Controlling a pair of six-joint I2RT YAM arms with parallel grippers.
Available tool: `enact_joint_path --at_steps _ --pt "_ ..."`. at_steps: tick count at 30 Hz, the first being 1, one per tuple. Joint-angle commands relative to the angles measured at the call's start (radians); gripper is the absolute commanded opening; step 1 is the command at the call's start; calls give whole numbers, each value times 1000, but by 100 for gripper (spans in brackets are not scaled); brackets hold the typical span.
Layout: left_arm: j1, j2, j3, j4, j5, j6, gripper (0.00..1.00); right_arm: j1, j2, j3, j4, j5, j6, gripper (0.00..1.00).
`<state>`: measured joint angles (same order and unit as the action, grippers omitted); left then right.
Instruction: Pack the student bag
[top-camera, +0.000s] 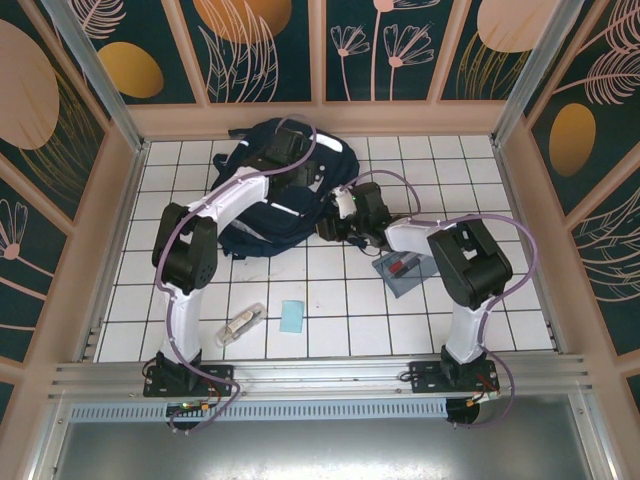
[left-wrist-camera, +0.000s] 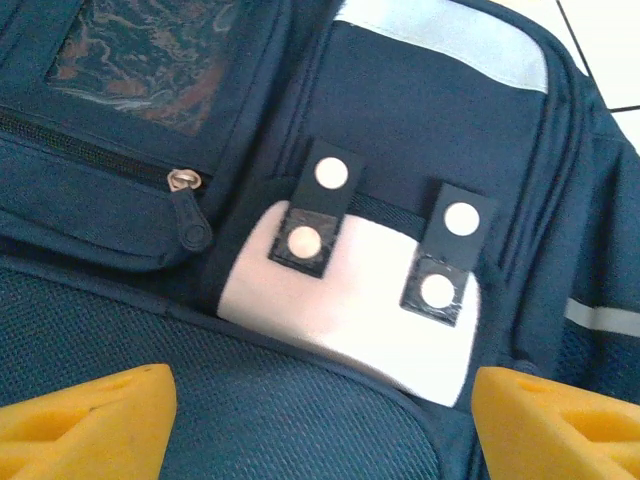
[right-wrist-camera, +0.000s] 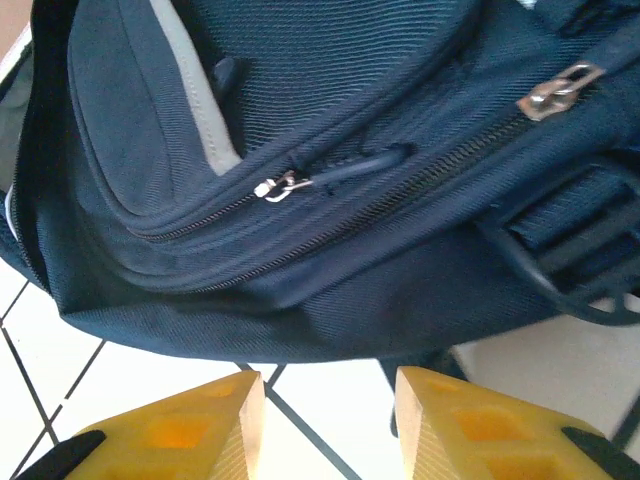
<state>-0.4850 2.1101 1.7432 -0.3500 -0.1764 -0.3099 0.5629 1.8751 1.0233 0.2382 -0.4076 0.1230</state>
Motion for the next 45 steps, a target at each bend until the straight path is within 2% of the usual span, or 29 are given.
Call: enact_joint_path --at_steps 1,9,17,25,36,39,45 --pt "-4 58 24 23 1 -10 77 35 31 58 -106 124 37 40" --pt "1 127 7 39 18 -20 76 82 29 75 -194 280 64 42" --pt "11 151 4 45 39 -30 76 91 -24 66 -211 327 48 46" --pt "11 154 -5 43 54 -31 75 48 -23 51 -157 272 1 45" --pt "11 154 -1 39 71 -39 74 11 105 98 -142 238 -16 33" --pt "11 152 -3 38 69 -40 74 14 134 113 -157 224 -12 34" --pt "11 151 -16 42 81 -46 73 26 156 116 -172 271 -27 37"
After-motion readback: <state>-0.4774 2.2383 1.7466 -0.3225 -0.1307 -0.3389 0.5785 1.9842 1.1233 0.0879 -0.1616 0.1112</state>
